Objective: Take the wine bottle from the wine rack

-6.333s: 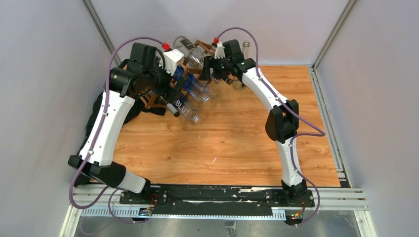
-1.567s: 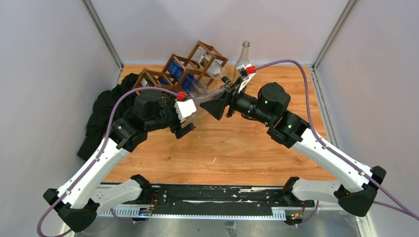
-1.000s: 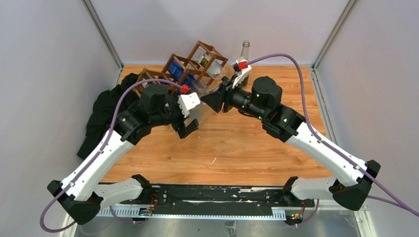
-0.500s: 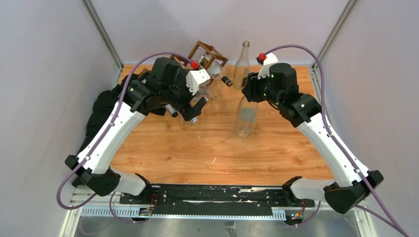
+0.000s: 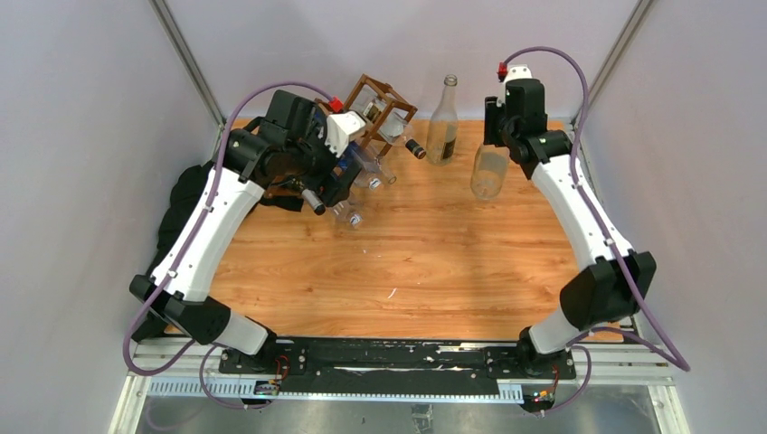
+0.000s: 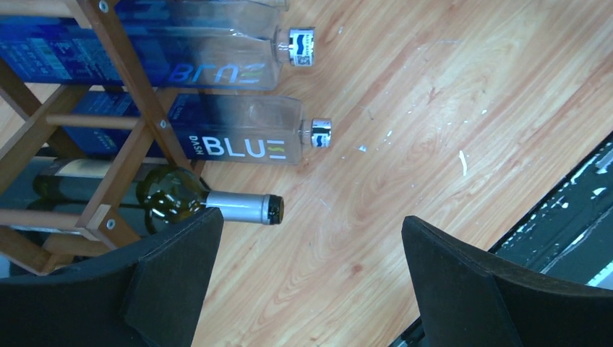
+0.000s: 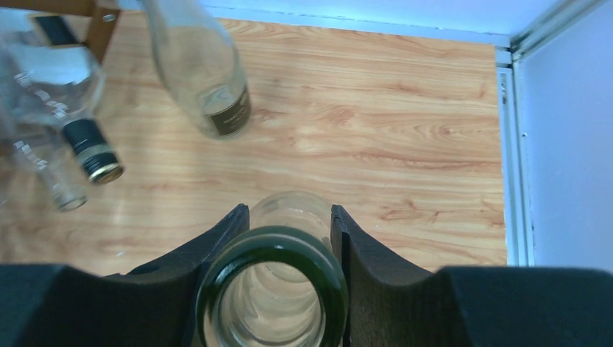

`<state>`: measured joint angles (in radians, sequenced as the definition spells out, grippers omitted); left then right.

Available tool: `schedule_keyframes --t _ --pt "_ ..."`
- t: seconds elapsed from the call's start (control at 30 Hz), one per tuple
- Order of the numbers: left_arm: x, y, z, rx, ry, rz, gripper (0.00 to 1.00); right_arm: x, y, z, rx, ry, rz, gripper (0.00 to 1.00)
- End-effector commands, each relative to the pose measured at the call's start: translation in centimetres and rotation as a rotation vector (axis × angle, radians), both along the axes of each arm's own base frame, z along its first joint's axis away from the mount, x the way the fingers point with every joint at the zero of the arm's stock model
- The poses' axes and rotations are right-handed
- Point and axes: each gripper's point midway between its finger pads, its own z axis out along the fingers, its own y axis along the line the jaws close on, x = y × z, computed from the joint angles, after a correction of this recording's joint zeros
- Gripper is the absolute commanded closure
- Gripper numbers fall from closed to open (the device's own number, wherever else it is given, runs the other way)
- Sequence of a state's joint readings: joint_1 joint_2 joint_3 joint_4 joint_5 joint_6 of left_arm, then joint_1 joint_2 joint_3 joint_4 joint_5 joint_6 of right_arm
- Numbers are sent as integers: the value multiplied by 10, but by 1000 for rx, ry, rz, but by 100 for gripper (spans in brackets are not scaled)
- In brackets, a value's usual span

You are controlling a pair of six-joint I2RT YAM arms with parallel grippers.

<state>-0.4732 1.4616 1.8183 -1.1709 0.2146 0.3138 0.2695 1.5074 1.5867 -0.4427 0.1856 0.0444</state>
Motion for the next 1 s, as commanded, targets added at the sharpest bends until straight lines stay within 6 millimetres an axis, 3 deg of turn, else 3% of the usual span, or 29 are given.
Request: schedule_keyframes --t 0.0,0.43,0.73,0.97 --pt "3 16 -8 58 6 32 0 40 -28 79 29 -268 -107 100" --pt "16 34 -5 110 -32 69 0 132 -44 53 84 -273 -166 100" --pt "16 36 -14 119 -10 60 0 167 -36 40 98 -279 -155 100" --pt "16 40 -16 114 -1 71 0 175 -29 18 67 -243 -151 100"
